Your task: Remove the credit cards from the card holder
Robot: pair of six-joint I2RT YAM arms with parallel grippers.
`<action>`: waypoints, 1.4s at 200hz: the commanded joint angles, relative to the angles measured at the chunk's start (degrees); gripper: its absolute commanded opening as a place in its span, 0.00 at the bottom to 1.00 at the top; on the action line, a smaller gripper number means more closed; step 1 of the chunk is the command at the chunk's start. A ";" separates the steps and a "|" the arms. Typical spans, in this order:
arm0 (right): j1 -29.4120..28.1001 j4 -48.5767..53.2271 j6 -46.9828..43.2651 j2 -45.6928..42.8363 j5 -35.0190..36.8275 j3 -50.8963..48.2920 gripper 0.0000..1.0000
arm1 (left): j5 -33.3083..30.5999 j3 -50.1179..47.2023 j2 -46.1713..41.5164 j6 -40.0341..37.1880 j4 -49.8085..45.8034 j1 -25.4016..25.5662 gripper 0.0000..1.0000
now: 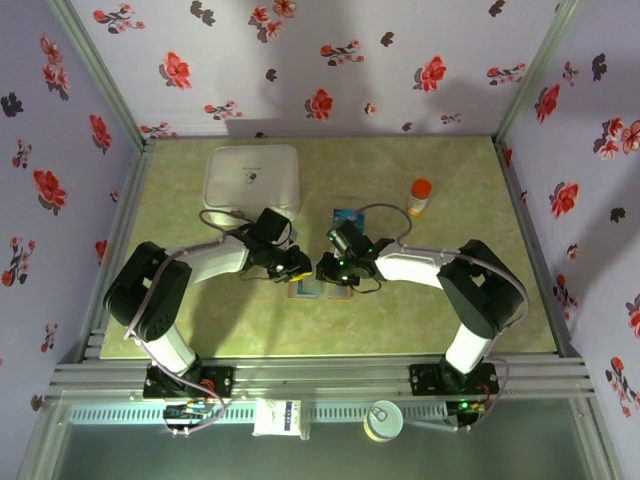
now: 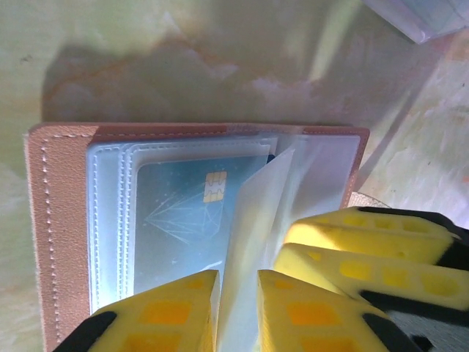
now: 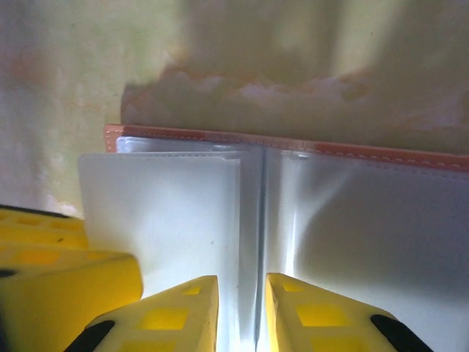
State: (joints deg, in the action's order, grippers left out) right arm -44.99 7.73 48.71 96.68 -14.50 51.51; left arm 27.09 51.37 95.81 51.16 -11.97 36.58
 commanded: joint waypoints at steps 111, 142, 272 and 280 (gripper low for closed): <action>2.96 6.44 -0.72 -15.73 6.57 -7.49 0.27 | 0.12 7.48 5.75 1.32 -1.30 4.93 0.18; 3.76 7.12 -0.63 -19.46 7.21 -10.20 0.28 | -0.02 11.14 8.28 0.83 -2.60 6.30 0.19; 6.23 11.41 -0.59 -30.03 8.63 -14.76 0.32 | 0.14 20.57 14.52 0.01 -6.13 10.18 0.28; 6.23 10.87 -0.34 -30.08 8.38 -15.01 0.32 | 0.07 20.61 14.23 -0.31 -6.31 10.10 0.28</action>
State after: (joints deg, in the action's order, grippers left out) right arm -39.03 18.06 48.23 67.79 -7.40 37.87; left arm 27.05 70.32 109.69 51.99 -16.05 46.35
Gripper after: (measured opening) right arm 0.314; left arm 0.281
